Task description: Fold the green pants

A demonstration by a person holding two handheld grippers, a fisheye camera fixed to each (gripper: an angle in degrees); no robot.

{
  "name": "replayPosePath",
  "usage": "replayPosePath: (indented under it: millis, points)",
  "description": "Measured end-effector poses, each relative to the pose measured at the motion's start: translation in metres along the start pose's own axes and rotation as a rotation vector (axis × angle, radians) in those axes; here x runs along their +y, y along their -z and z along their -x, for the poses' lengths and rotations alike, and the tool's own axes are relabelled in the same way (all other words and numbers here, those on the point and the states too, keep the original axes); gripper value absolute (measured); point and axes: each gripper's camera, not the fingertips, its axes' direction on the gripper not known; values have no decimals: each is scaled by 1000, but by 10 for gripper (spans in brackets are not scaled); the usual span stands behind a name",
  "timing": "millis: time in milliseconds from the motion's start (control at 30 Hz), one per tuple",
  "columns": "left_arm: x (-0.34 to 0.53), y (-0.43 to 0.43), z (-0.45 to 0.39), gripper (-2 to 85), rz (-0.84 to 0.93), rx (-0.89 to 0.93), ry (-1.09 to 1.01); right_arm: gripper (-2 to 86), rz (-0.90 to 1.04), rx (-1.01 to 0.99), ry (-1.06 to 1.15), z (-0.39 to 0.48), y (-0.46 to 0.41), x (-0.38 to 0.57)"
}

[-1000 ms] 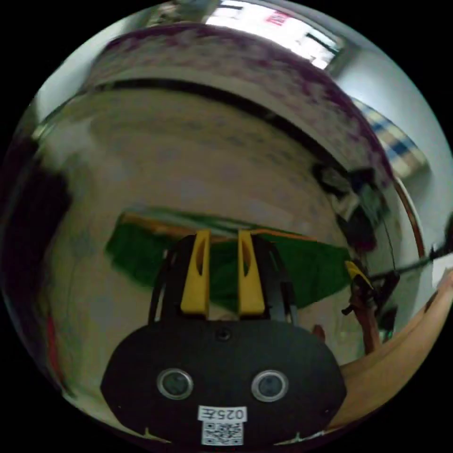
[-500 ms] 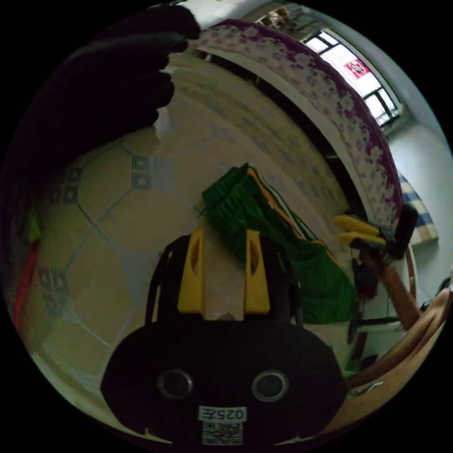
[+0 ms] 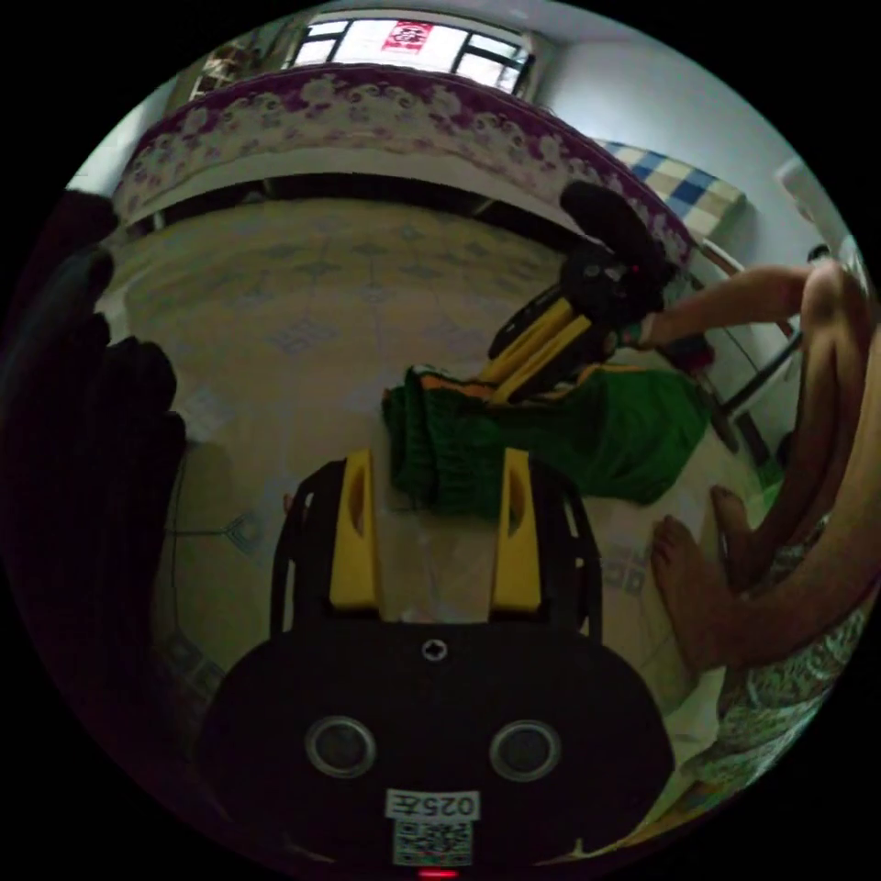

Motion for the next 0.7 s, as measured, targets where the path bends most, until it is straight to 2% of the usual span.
replayPosePath:
  millis: [167, 233, 333, 400, 500, 700]
  points:
    - [-29, 31, -62, 179, -48, 68, -172, 35, -67, -41, 20, -6, -27, -8]
    - [-42, 36, -79, 174, -11, 101, -194, 38, -99, -29, 29, -5, -38, -11]
    - [-50, 35, -100, 142, 47, 99, -245, 49, -69, 7, 60, -2, -79, -23]
    - [-49, 46, -118, 120, 10, 83, -267, 58, -46, 82, 39, -7, -115, -33]
    - [-52, 66, -138, 113, -4, 100, -249, 74, -20, 91, 64, -16, -153, -44]
    - [-56, 96, -174, 142, 1, 86, -255, 8, 29, 108, 100, -40, -204, -57]
